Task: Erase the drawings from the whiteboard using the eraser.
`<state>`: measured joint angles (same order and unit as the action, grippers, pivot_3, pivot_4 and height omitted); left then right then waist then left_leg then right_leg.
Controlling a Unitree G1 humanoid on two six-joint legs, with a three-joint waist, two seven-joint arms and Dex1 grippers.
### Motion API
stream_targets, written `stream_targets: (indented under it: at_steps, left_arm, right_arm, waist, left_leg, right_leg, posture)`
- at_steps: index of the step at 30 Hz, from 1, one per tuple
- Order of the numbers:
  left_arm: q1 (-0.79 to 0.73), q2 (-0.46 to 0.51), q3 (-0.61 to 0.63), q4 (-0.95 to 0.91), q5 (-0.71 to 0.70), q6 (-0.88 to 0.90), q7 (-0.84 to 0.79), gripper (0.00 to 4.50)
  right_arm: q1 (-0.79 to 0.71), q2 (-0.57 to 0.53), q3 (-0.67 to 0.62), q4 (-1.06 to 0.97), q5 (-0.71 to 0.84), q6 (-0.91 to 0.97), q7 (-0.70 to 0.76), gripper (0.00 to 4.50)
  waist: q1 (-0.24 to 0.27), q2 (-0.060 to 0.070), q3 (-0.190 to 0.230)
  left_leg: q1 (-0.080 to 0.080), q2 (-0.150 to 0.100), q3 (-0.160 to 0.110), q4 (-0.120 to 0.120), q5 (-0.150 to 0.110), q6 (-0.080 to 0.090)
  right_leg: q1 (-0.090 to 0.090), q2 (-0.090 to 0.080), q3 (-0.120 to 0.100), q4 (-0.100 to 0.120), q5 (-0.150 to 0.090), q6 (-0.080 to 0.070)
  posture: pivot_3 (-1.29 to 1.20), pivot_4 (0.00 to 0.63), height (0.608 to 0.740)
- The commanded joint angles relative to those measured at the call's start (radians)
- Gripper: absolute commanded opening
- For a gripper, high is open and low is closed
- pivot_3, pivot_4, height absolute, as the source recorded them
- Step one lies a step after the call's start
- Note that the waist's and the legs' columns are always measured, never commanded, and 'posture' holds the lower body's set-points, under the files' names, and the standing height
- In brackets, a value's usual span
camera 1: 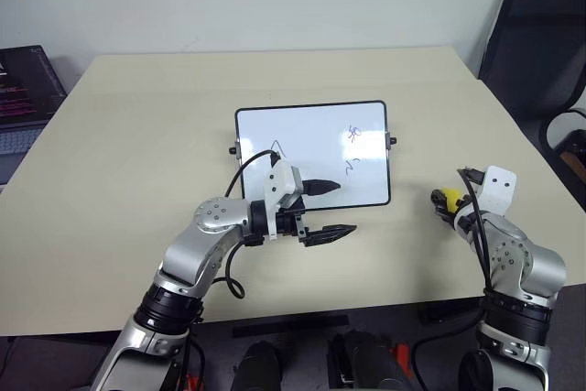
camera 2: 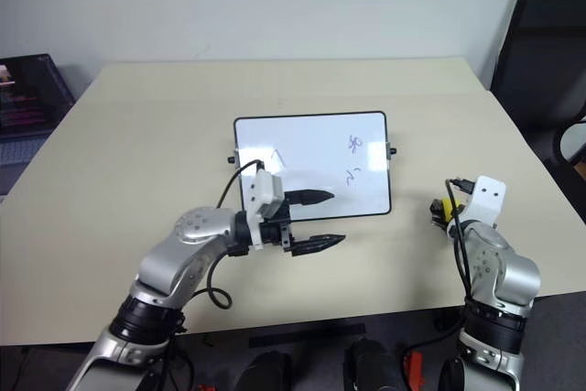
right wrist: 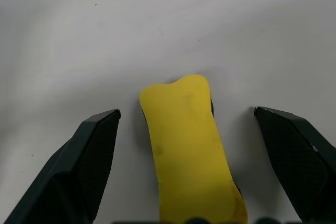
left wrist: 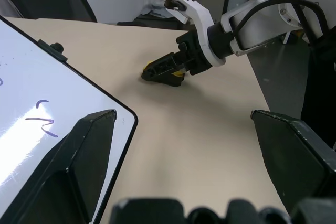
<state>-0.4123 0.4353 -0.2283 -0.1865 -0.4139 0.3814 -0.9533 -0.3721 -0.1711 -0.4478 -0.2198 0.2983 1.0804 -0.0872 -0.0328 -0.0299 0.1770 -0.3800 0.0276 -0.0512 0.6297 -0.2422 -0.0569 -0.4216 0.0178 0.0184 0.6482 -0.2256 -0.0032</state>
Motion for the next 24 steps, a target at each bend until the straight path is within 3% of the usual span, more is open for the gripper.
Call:
stream_targets:
  at_steps: [1, 11, 20, 24]
  left_arm:
    - [-0.019, -0.003, 0.024, -0.012, -0.002, -0.018, -0.003, 4.5]
    - [-0.02, -0.007, 0.019, -0.007, 0.002, -0.025, -0.003, 4.5]
    - [-0.017, -0.005, 0.016, -0.008, 0.008, -0.032, -0.006, 4.5]
    - [-0.018, -0.004, 0.016, -0.006, 0.009, -0.033, -0.006, 4.5]
  right_arm:
    - [-0.009, -0.011, 0.001, -0.031, 0.007, -0.012, 0.006, 4.25]
    - [0.077, -0.086, 0.18, -0.047, -0.092, -0.462, 0.154, 4.25]
    - [0.153, -0.113, 0.23, -0.015, -0.143, -0.732, 0.232, 4.25]
    - [0.165, -0.105, 0.226, 0.004, -0.142, -0.793, 0.237, 3.93]
  waist:
    - [0.0, 0.0, 0.0]
    - [-0.001, 0.0, 0.0]
    - [0.0, 0.0, 0.0]
    - [0.0, 0.0, 0.0]
  left_leg:
    - [0.0, 0.0, 0.0, 0.0, 0.0, 0.0]
    - [0.0, 0.0, 0.0, 0.0, 0.0, 0.0]
    - [0.0, 0.0, 0.0, 0.0, 0.0, 0.0]
    - [0.0, 0.0, 0.0, 0.0, 0.0, 0.0]
  right_leg:
    - [0.0, 0.0, 0.0, 0.0, 0.0, 0.0]
    - [0.0, 0.0, 0.0, -0.001, 0.0, 0.0]
    - [0.0, 0.0, 0.0, -0.001, 0.0, 0.0]
    - [0.0, 0.0, 0.0, 0.0, 0.0, 0.0]
  posture:
    - [0.0, 0.15, 0.74]
    - [0.0, 0.15, 0.74]
    - [0.0, 0.15, 0.74]
    - [0.0, 0.15, 0.74]
